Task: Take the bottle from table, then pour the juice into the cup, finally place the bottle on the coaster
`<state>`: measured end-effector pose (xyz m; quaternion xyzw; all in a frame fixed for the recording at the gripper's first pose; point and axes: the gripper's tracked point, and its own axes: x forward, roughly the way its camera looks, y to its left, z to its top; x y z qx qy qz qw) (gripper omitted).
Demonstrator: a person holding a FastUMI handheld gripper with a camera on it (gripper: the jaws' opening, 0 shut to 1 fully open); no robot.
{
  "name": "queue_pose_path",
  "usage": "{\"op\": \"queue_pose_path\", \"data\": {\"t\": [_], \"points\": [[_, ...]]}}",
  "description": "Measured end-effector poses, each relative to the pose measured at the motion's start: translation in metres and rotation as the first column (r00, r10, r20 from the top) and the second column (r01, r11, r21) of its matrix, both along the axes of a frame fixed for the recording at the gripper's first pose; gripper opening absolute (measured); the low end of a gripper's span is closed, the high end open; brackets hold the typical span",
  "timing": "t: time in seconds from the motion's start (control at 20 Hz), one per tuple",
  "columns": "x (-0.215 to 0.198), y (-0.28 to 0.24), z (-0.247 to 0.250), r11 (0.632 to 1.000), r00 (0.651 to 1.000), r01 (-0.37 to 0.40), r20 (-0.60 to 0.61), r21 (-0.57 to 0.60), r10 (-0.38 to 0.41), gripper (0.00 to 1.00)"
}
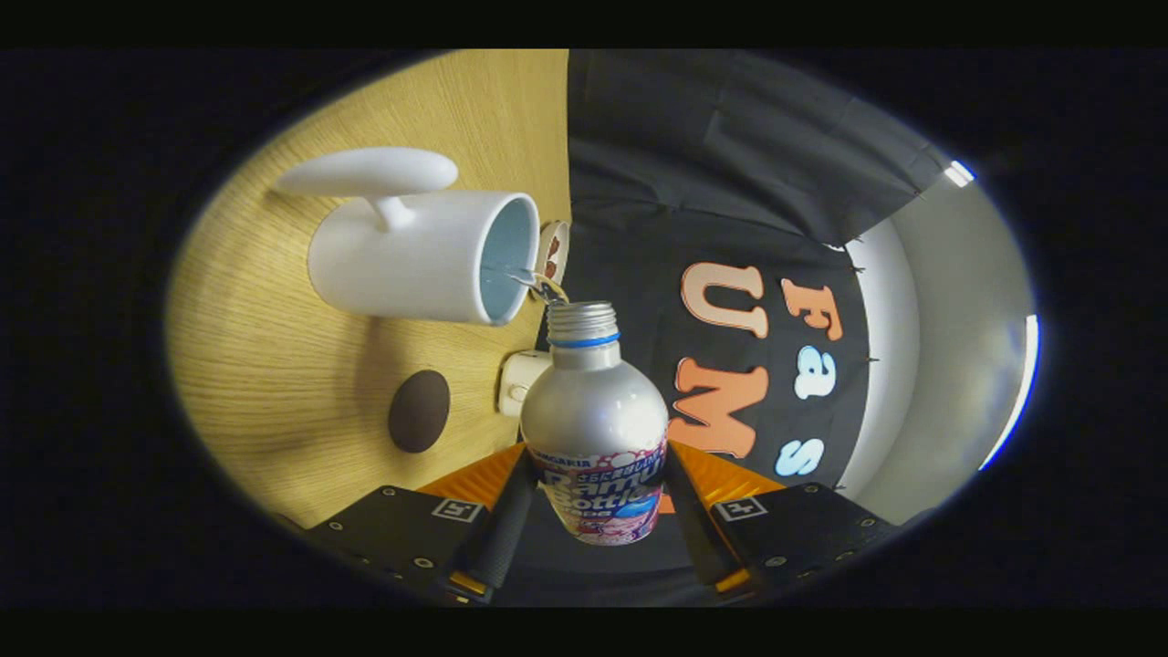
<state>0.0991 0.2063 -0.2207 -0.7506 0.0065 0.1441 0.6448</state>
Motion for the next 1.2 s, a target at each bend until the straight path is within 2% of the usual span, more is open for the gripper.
{"op": "queue_pose_path", "data": {"t": [1.2], "points": [[0.012, 0.007, 0.013, 0.993, 0.998, -0.055, 0.038, -0.104, 0.059, 0.77]]}}
